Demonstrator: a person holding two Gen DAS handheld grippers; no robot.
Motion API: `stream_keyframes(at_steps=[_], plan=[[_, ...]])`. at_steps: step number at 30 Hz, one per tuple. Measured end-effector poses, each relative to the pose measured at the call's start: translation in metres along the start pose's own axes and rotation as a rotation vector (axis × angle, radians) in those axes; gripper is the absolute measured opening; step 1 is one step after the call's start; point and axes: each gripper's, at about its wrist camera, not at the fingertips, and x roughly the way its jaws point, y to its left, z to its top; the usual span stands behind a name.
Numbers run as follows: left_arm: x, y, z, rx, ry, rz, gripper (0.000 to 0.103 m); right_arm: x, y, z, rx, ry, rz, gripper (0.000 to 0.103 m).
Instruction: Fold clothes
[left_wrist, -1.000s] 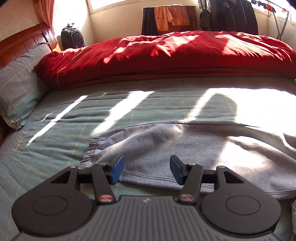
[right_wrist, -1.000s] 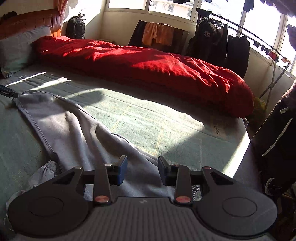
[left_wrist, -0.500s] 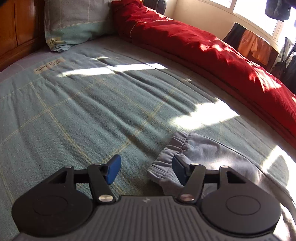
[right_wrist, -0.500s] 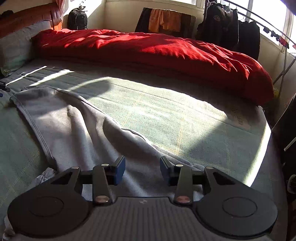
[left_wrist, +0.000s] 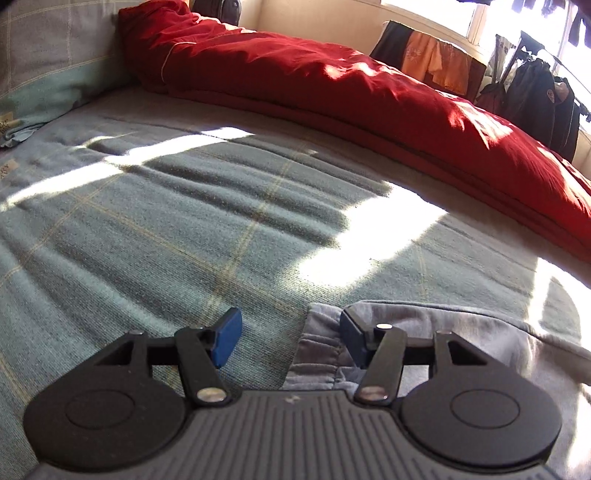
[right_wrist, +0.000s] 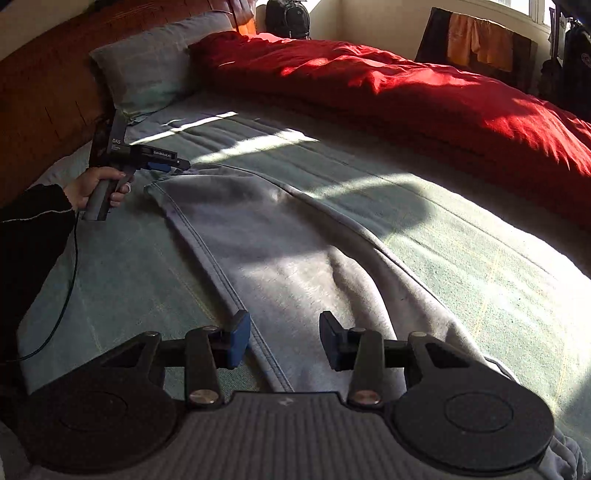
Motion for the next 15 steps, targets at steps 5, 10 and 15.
stream_keyframes(at_steps=[5,10,15], plan=[[0.005,-0.015,-0.013,0.121,-0.007,-0.025,0.058,0.02,0.042,0.004,-0.11,0.021,0.046,0.046],[0.001,-0.031,-0.019,0.196,0.006,0.005,0.05,0.018,0.059,0.0,-0.175,0.017,0.007,0.046],[-0.006,-0.053,-0.017,0.284,0.01,0.031,0.028,0.015,0.056,-0.003,-0.174,0.01,-0.016,0.046]])
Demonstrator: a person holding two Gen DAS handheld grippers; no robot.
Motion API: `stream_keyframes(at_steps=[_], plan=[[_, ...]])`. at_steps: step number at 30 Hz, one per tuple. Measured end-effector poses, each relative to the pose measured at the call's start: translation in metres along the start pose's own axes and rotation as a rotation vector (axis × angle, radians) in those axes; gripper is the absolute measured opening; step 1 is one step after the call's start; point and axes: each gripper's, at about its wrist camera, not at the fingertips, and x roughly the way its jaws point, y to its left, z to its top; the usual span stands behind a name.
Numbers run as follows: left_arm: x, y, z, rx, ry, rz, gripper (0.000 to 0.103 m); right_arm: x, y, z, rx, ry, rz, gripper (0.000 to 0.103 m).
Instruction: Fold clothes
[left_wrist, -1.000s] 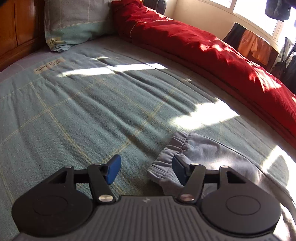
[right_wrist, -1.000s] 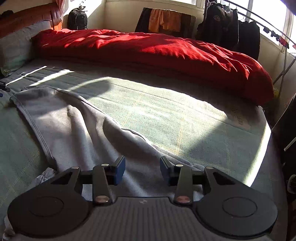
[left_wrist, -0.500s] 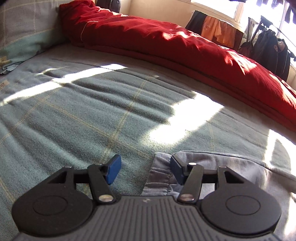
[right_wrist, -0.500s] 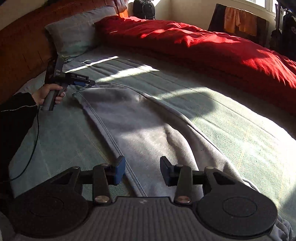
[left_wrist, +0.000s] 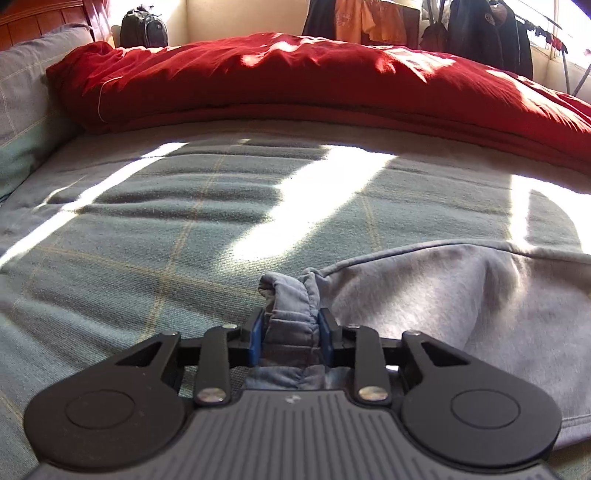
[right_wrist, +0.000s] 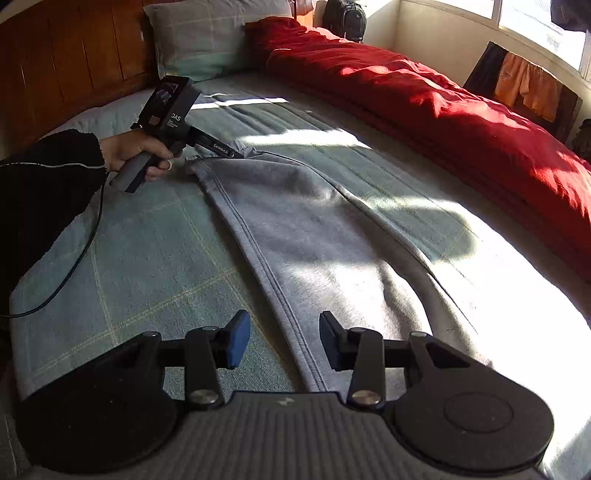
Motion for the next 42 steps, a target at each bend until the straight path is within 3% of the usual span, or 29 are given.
stream_keyframes(at_steps=[8,10,14,18,22,26,29,31,36,38,40,42], plan=[[0.006,0.0,0.027,0.047,-0.095,0.11,0.029,0.003,-0.011,-0.005,0.028,0.008,-0.013,0.046],[0.013,0.0,0.033,0.055,-0.11,0.122,0.036,0.007,-0.015,-0.007,0.041,0.014,-0.017,0.046],[0.031,0.001,0.039,0.03,-0.043,0.147,0.04,0.015,-0.022,-0.012,0.078,0.031,-0.012,0.046],[0.018,0.004,0.035,0.046,-0.029,0.175,0.051,0.016,-0.024,-0.017,0.087,0.038,-0.004,0.046],[-0.018,0.015,0.036,-0.033,-0.064,0.147,0.056,0.012,-0.023,-0.018,0.091,0.021,0.01,0.048],[-0.049,0.01,0.034,-0.078,-0.099,0.018,0.059,0.013,-0.02,-0.017,0.092,0.016,0.024,0.048],[-0.05,-0.002,0.025,-0.151,-0.002,-0.203,0.063,0.015,-0.015,-0.016,0.087,0.02,0.028,0.048],[-0.039,-0.01,0.017,-0.18,0.06,-0.296,0.065,0.015,-0.012,-0.016,0.081,0.022,0.029,0.048],[-0.011,-0.005,-0.001,-0.228,0.141,-0.204,0.064,0.013,-0.01,-0.016,0.081,0.02,0.025,0.048],[-0.016,0.009,-0.005,-0.26,0.132,-0.182,0.065,0.011,-0.01,-0.017,0.076,0.02,0.017,0.048],[-0.021,0.019,-0.005,-0.269,0.135,-0.085,0.064,0.009,-0.013,-0.02,0.079,0.017,0.013,0.051],[-0.027,0.027,-0.003,-0.308,0.132,-0.108,0.064,0.007,-0.016,-0.022,0.089,0.013,0.011,0.052]])
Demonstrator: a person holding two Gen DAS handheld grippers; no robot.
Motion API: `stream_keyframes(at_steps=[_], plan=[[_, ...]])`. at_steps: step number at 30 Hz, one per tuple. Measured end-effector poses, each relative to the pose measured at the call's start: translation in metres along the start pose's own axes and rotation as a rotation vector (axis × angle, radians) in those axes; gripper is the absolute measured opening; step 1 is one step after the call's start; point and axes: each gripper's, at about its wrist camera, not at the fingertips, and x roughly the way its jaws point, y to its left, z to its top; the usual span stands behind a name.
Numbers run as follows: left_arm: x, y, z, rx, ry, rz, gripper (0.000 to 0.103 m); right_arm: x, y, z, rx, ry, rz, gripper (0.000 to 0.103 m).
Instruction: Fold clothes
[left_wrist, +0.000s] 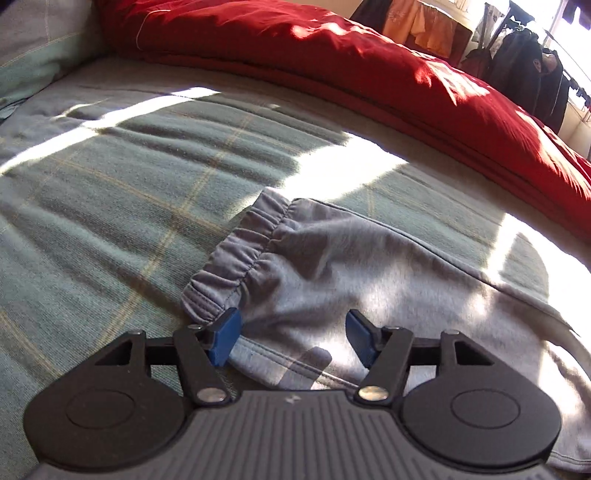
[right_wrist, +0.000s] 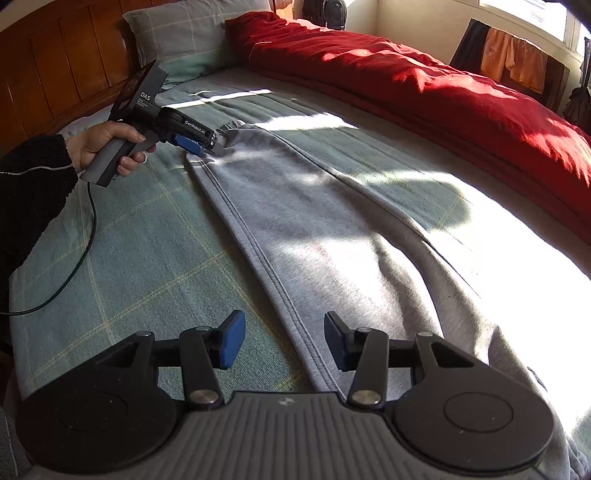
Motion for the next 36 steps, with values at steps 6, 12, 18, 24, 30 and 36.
stream_keyframes(at_steps=[6,12,18,24,30,36], plan=[[-0.011,-0.034,-0.001,0.05,-0.011,-0.12,0.067,-0.001,-0.005,-0.004,0.03,-0.014,0.009,0.052],[0.011,-0.031,-0.02,0.06,0.058,-0.031,0.068,-0.004,-0.004,-0.006,0.022,-0.014,-0.001,0.052],[-0.015,-0.04,-0.015,0.081,0.038,-0.035,0.066,-0.005,-0.015,-0.01,0.036,-0.012,-0.012,0.052],[0.012,-0.065,0.001,0.057,0.014,-0.106,0.072,-0.002,-0.018,-0.013,0.065,-0.017,-0.007,0.052],[0.05,-0.061,0.01,0.027,-0.051,-0.036,0.073,-0.011,-0.023,-0.018,0.054,-0.012,-0.033,0.052],[0.042,-0.064,0.015,-0.015,-0.05,0.044,0.072,-0.026,-0.039,-0.029,0.107,-0.023,-0.06,0.052]])
